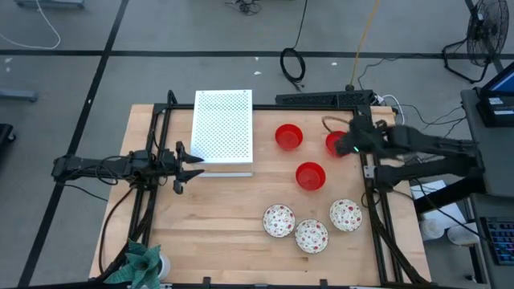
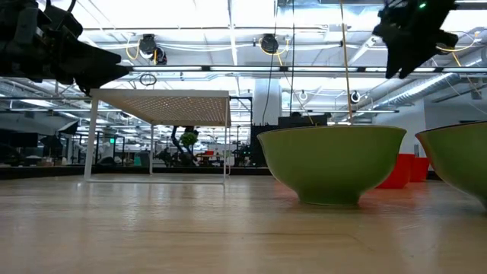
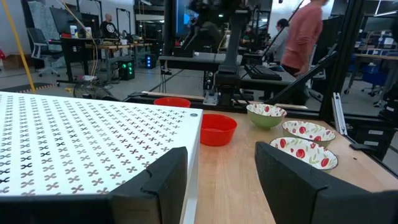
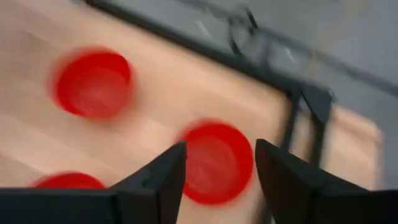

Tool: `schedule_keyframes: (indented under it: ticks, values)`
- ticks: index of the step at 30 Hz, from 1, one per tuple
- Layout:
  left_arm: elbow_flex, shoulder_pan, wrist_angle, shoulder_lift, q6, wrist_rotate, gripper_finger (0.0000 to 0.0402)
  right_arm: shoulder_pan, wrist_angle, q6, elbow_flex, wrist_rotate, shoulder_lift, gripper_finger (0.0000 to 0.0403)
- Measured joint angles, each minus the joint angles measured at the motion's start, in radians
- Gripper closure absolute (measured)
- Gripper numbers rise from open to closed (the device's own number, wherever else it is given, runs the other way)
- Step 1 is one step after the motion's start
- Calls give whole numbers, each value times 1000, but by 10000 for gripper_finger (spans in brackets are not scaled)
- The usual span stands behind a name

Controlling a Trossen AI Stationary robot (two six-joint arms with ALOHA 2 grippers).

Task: Pick & Place Mini bowls
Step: Put the top right red bowl on the shelf

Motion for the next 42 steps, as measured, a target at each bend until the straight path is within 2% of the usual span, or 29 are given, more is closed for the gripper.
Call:
schedule_keyframes:
  ticks: [3,7,11,17,23,27,33,42]
  values:
    - [0,0,0,0,0,1,208,-161,-55,-60,27,-125,42,198]
    - [0,0,-1,0,0,1,208,-345,-11,-176,-19,-306,73,195]
    - [0,0,-1,0,0,1,208,-480,71,-246,-109,-341,84,203]
    - [0,0,-1,0,0,1,208,-623,216,-312,-286,-394,85,208]
    - [0,0,-1,0,0,1,208,-697,411,-337,-445,-444,86,207]
    - [0,0,0,0,0,1,208,-720,494,-355,-495,-444,86,212]
    - [0,0,-1,0,0,1,208,-722,508,-356,-501,-444,86,226]
    - [0,0,-1,0,0,1,208,-722,533,-340,-501,-443,86,270]
